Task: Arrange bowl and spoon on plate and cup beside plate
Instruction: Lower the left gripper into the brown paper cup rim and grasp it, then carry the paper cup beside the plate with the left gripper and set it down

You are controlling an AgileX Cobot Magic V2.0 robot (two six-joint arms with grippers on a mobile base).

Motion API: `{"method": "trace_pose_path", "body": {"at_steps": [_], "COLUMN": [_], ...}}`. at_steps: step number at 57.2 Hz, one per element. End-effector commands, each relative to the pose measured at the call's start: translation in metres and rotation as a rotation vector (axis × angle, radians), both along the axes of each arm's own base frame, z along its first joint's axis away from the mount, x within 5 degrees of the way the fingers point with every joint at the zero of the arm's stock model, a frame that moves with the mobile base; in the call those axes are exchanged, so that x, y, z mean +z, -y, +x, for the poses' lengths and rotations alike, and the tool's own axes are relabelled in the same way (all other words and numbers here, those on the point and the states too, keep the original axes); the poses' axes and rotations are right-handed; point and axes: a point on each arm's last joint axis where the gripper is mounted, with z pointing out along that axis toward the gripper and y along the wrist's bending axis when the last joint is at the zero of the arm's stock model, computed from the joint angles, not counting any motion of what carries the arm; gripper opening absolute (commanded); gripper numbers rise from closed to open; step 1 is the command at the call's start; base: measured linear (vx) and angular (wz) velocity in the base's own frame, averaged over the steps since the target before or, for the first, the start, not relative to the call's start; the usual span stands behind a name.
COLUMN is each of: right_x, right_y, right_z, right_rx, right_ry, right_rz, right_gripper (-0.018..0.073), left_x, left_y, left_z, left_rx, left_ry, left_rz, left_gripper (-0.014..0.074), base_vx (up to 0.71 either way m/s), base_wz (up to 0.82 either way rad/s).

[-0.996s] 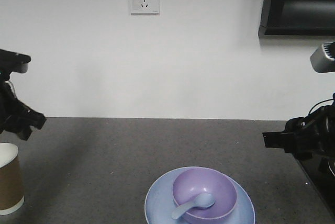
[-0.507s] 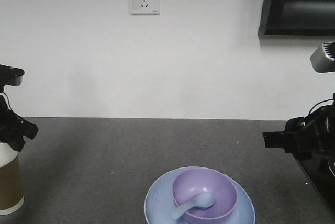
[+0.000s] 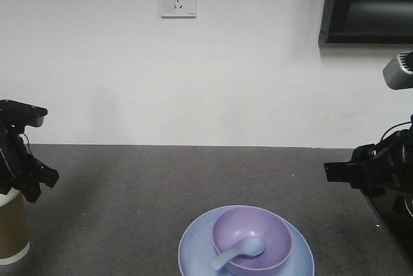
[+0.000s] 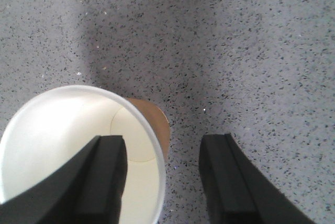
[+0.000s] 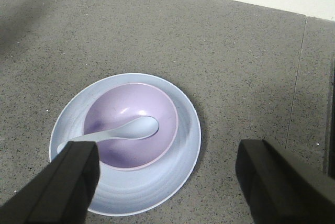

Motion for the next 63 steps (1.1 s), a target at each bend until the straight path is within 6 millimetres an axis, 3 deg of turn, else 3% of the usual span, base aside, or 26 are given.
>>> {"method": "trace_pose_path", "body": {"at_steps": [1,16,22,31,46,56,63], "right_x": [0.020,0.020,0.020,0.020,0.020,0.020,0.020], "right_y": [0.002,0.002,0.002,0.002,0.002,0.002,0.002], "right_z": [-0.004,-0.004,-0.004,-0.004,-0.004,-0.004,-0.004], "right_rx": [-0.010,-0.010,-0.010,-0.011,-0.013,-0.012,-0.012], "right_ry": [0.128,0.129,0.129,0.129,0.128,0.126,0.126], "right_rz": [0.023,0.023,0.023,0.023,0.026,0.027,0.027], "right_gripper": [0.0592,0.0592,0.0592,0.0592,0.0592,0.0592,0.0592], "left_x": [0.019,0.009,0.007,0.007,0.013,0.050,0.077], "left_y": [-0.002,-0.002,-0.002,-0.005,-0.004,0.019,0.049], "left_z": [-0.002,0.004,0.005,0.004,0.001,-0.008,-0.019], "left_rx": [0.010,0.010,0.011,0.012,0.014,-0.038,-0.130], "left_ry": [0.088,0.066,0.060,0.053,0.029,0.139,0.217], "left_rz": [-0.003,-0.001,0.005,0.040,0.040,-0.042,-0.119], "left_gripper": [0.0449,0.0407,0.0276,-0.0009,-0.0006,-0.0003,-0.0003], "base_vx": [0.00,0.00,0.00,0.00,0.00,0.00,0.00], "base_wz": [0.00,0.00,0.00,0.00,0.00,0.00,0.00]}}
